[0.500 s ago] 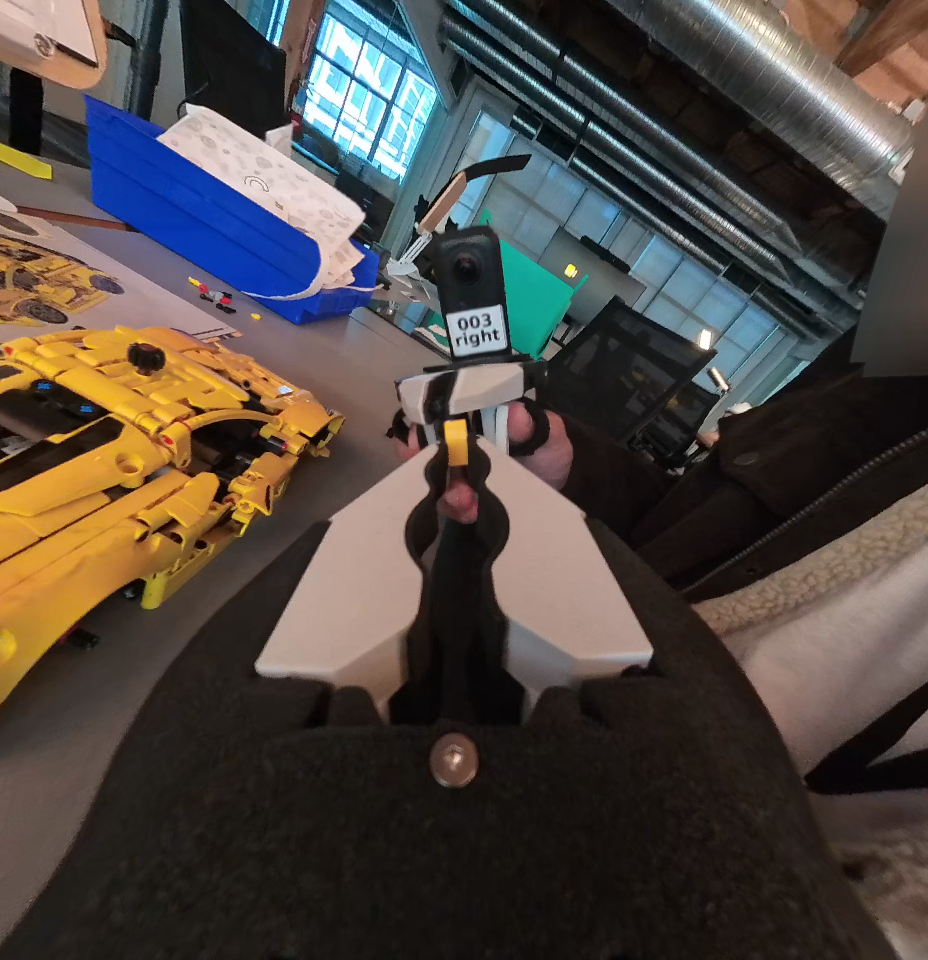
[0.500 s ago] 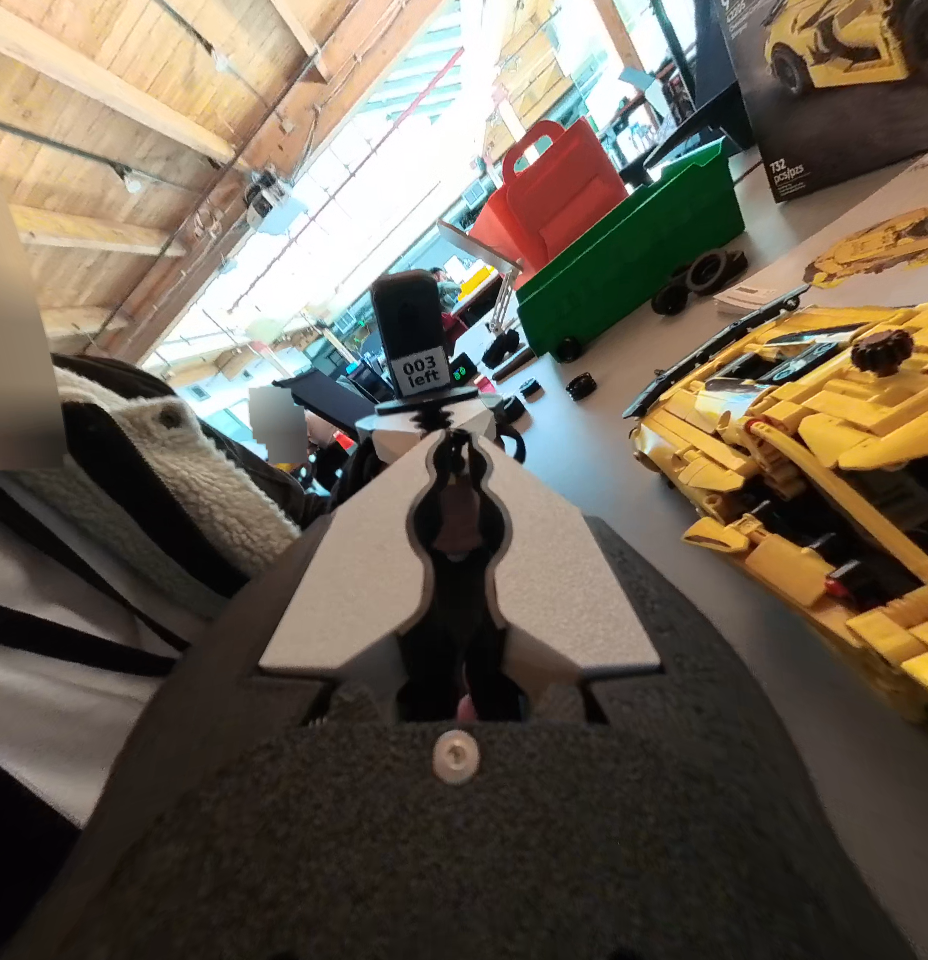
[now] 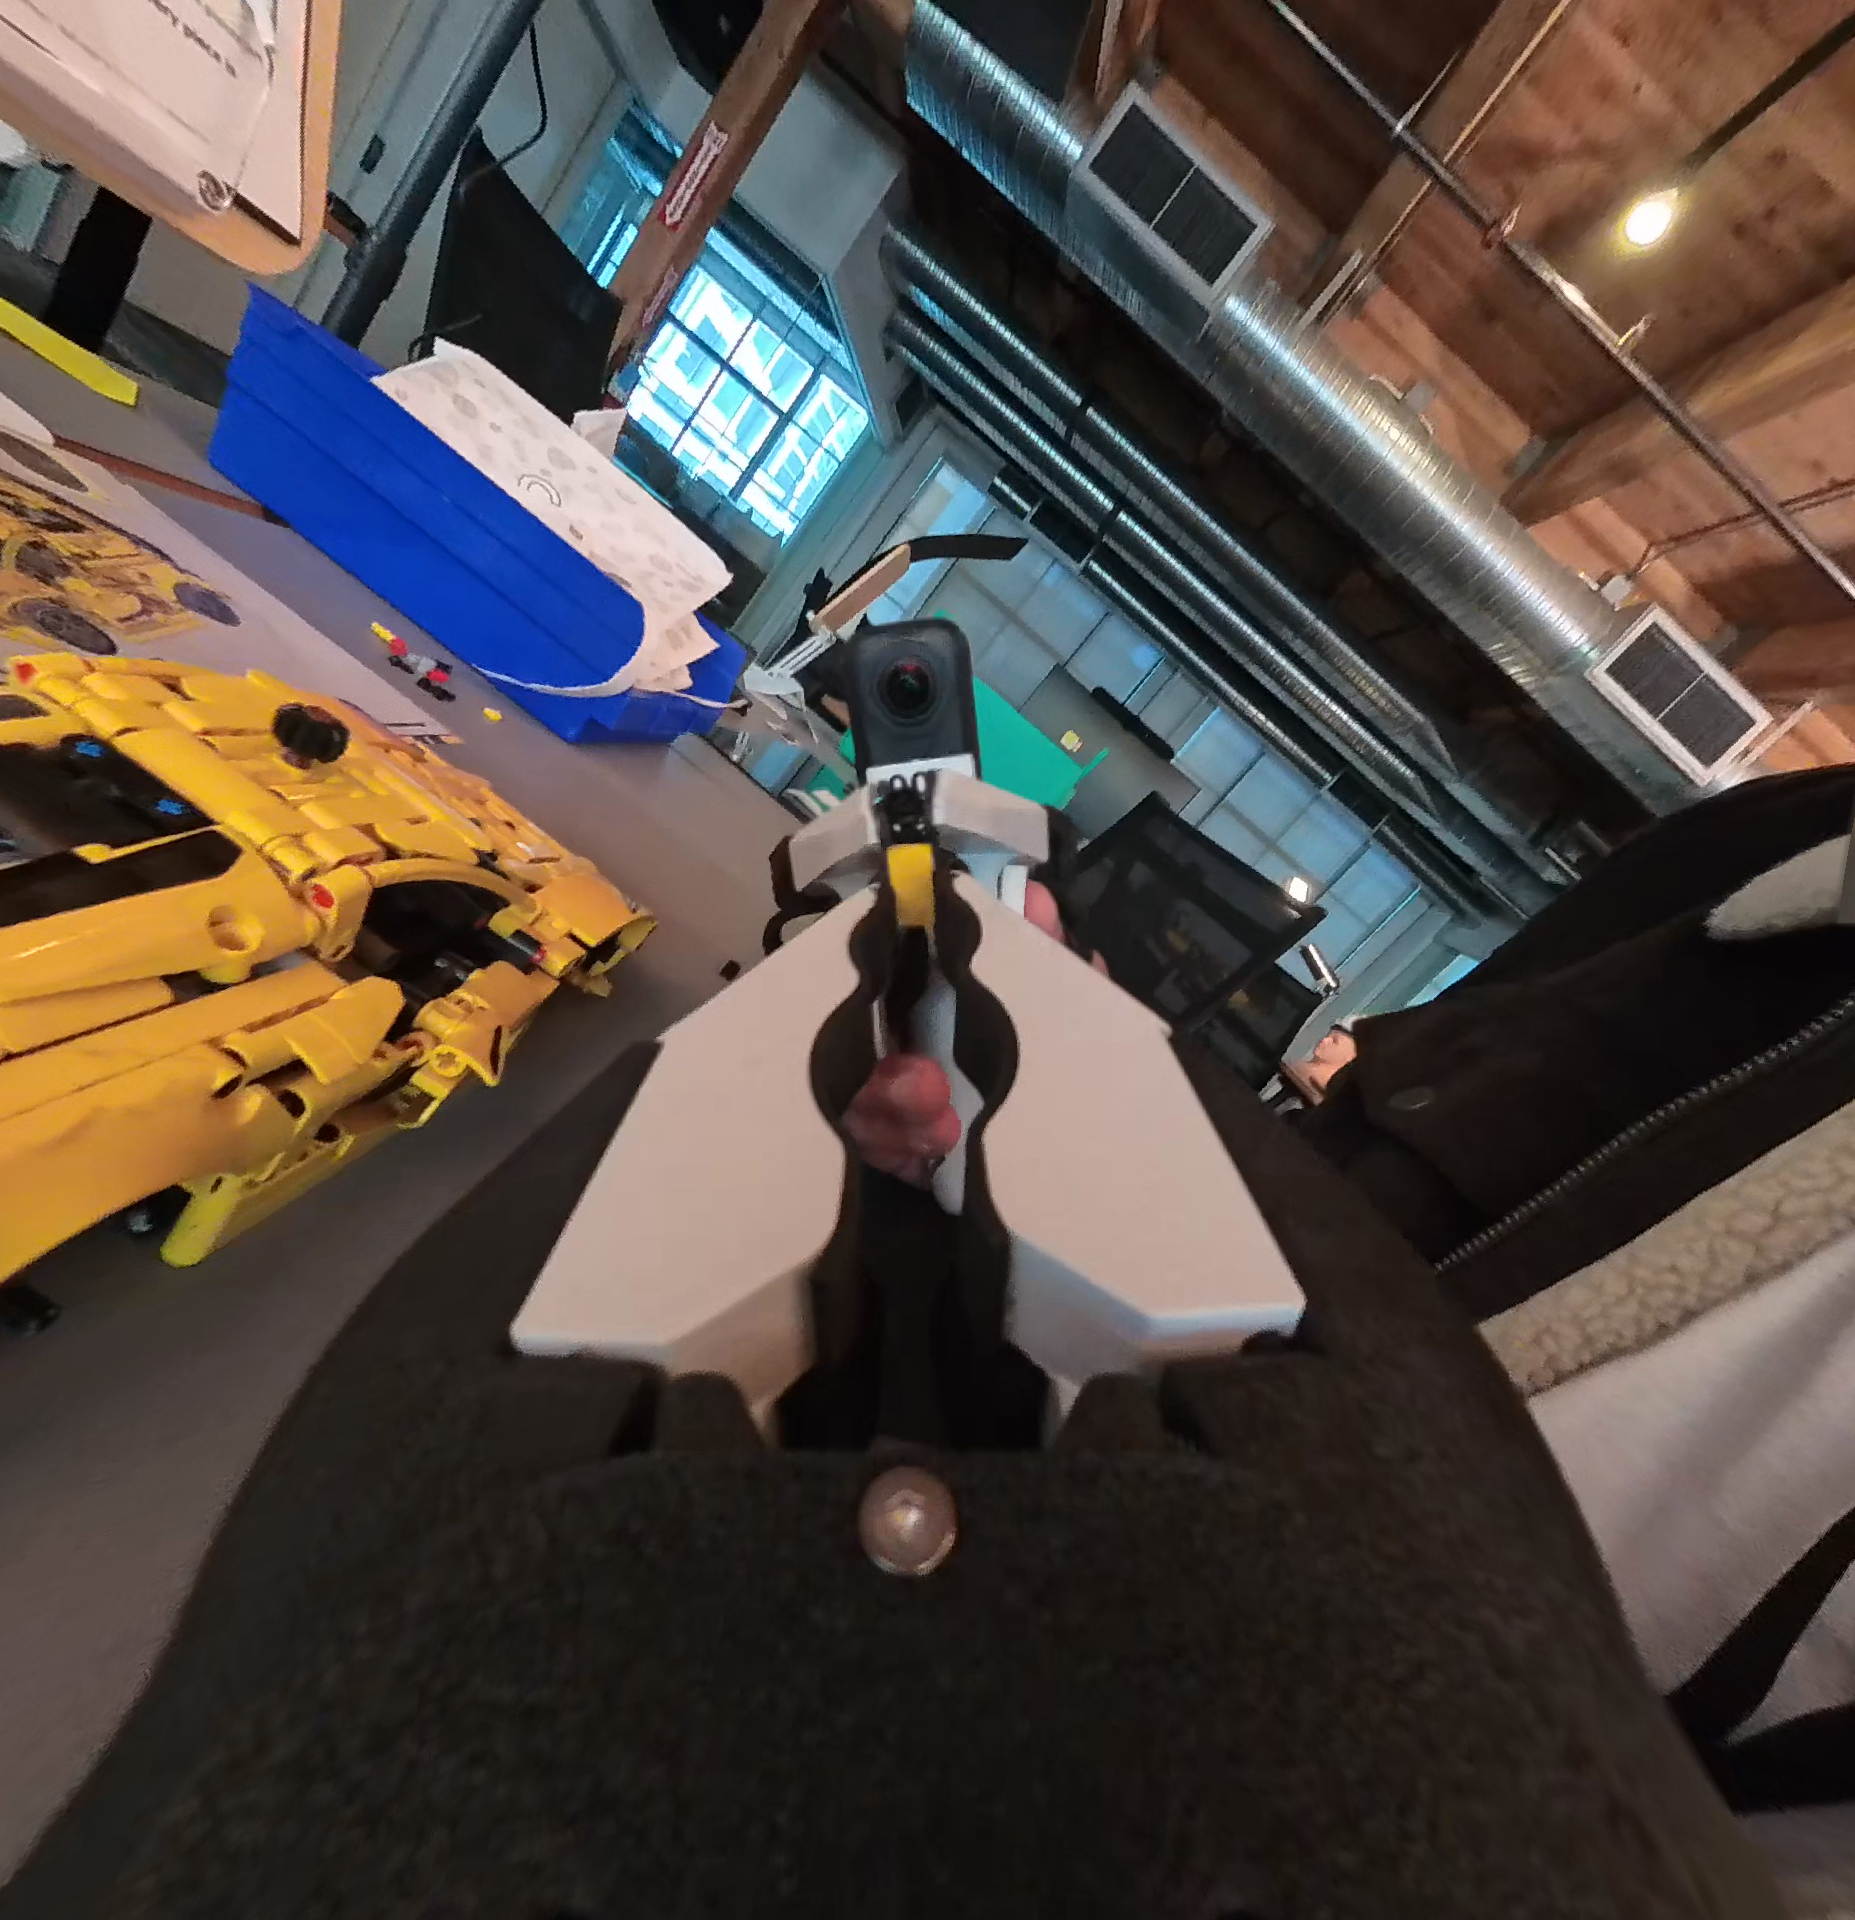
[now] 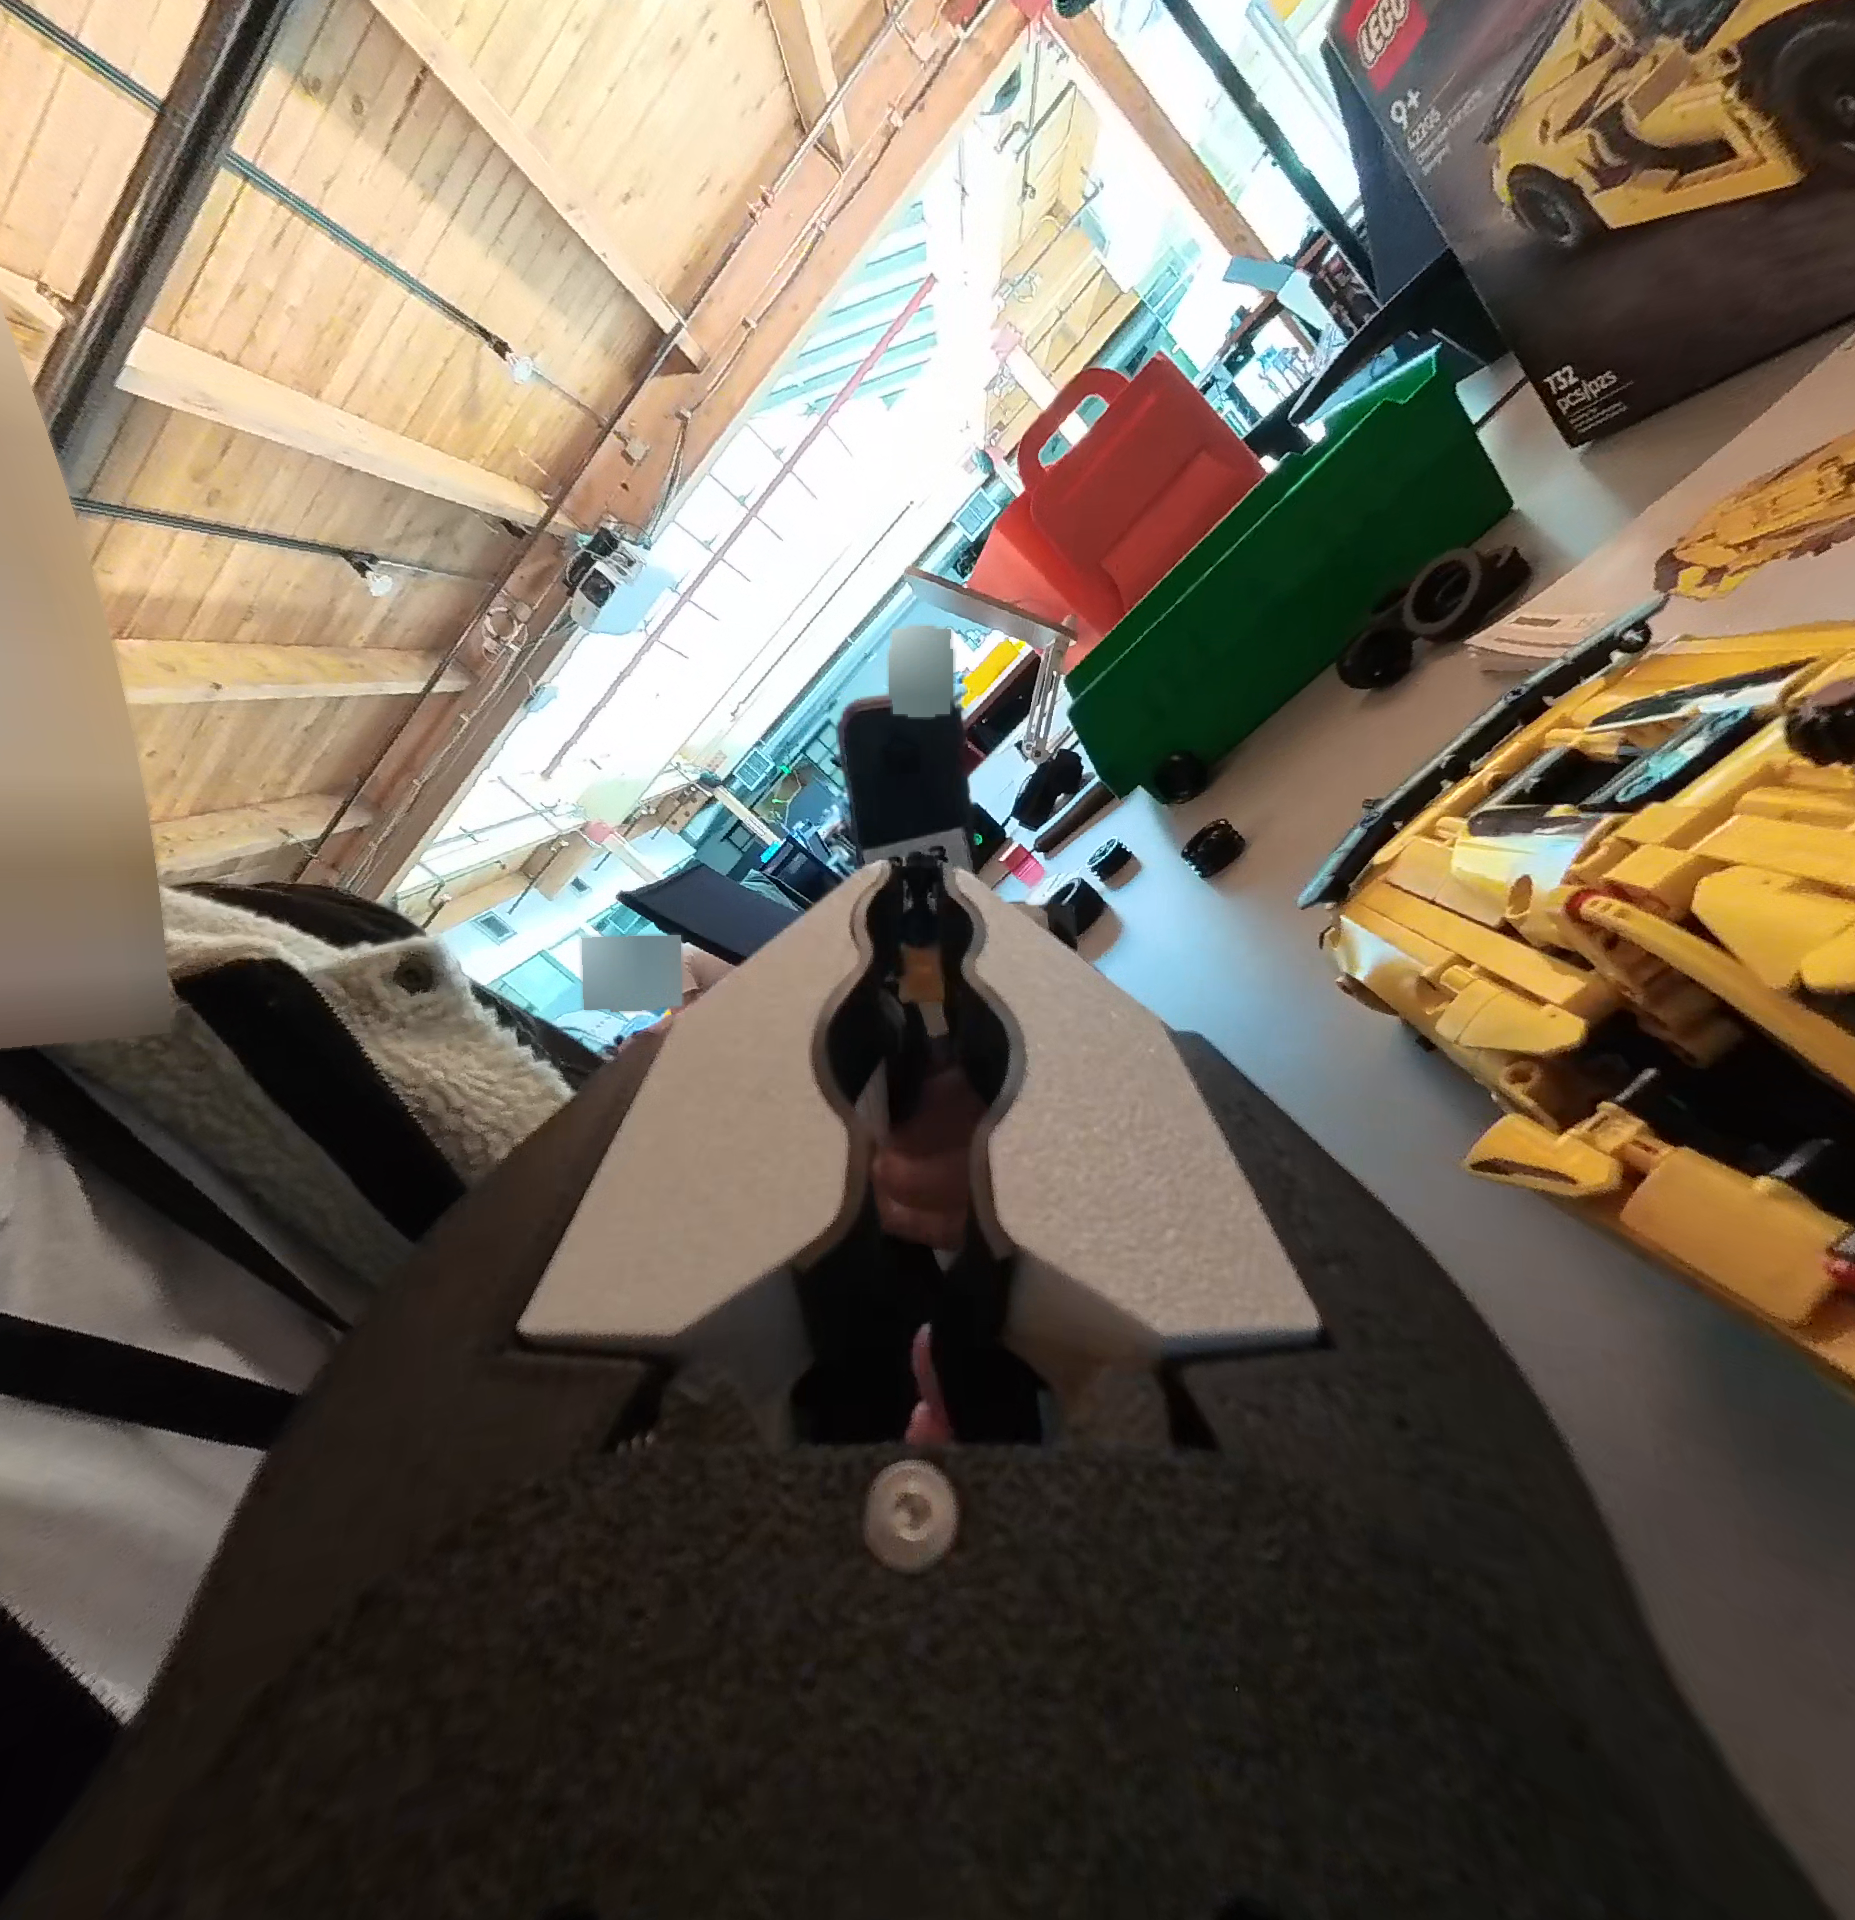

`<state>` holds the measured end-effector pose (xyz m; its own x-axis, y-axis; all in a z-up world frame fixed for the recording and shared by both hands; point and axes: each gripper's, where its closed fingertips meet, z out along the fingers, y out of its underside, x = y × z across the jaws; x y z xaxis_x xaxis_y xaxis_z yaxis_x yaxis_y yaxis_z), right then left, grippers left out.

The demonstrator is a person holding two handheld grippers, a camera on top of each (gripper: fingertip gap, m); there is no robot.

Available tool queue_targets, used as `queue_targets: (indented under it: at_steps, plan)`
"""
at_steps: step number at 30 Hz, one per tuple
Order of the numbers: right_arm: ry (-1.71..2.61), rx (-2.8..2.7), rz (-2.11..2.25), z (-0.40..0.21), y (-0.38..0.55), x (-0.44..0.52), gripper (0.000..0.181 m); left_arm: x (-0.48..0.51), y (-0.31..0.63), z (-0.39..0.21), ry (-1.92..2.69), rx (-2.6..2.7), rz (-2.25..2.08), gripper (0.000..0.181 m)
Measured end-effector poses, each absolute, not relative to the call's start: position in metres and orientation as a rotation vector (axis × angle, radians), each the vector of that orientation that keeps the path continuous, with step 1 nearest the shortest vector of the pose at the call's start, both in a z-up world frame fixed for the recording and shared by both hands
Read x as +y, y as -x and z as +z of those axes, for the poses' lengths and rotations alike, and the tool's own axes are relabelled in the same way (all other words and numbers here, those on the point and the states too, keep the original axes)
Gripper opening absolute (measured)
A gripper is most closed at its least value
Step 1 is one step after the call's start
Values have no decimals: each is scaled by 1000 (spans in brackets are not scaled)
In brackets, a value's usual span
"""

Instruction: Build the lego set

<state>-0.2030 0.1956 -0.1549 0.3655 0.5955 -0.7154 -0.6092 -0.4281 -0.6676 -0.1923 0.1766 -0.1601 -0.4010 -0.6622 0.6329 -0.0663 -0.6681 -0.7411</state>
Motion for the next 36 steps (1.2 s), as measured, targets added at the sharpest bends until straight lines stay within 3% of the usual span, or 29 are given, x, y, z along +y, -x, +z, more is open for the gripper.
queue_targets:
  at_steps: [36]
  plan:
    - [1631,-168,1452,-139,220,196,8,179,207,-144,1286,1020,-2097,6]
